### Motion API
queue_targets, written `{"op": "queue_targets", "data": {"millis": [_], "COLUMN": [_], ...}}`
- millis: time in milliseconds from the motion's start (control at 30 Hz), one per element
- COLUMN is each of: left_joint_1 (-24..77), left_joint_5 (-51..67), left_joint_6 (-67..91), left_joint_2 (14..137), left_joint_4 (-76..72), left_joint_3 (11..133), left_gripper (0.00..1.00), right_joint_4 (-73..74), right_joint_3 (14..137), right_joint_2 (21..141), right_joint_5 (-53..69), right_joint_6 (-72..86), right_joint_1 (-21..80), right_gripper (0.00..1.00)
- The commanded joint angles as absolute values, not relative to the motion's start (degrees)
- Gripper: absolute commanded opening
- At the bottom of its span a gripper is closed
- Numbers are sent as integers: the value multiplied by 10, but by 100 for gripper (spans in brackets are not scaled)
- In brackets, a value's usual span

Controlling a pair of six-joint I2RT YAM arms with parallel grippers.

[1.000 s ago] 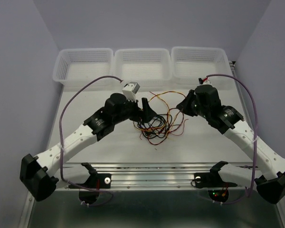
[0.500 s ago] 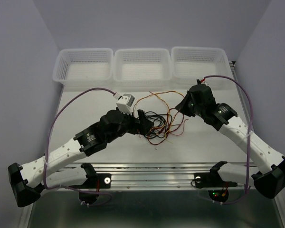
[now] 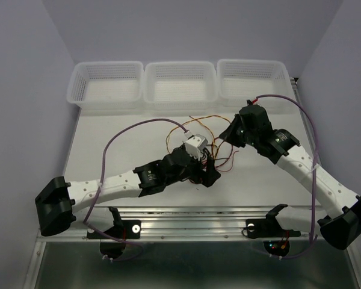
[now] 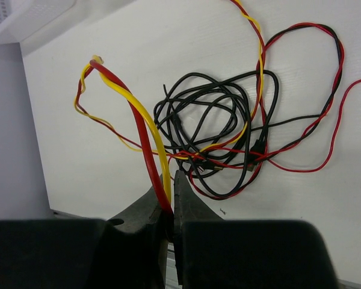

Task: Untangle the cables

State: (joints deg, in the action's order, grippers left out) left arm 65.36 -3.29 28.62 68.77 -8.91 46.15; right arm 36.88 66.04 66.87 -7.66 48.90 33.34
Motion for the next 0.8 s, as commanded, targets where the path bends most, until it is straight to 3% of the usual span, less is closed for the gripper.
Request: {"op": "queue_targets", "data": {"millis": [0, 267, 333, 367, 400, 767], "left_joint_1": [654, 654, 654, 654, 654, 654], "left_joint_5": [-63, -84, -68, -60, -56, -61], "left_joint_6": [256, 237, 236, 237, 241, 305], "left_joint_2": [710, 797, 804, 804, 804, 644], "left_joint_4": [-177, -168, -174, -178, -177, -90], "left_joint_3": [447, 504, 511, 512, 513, 470], "left_gripper": [99, 97, 64, 18, 0, 0], "right_joint_4": [359, 358, 358, 359, 359, 364], "right_joint_3": [696, 694, 691, 690, 689, 657], "right_joint_2": [651, 650, 648, 649, 648, 694], "right_joint_5": [-69, -33, -39, -43, -47, -180], "right_joint_6": [498, 497, 497, 496, 494, 450], "right_joint_1": [331, 331, 331, 331, 331, 331], "right_gripper": [5, 4, 4, 4, 4, 1]}}
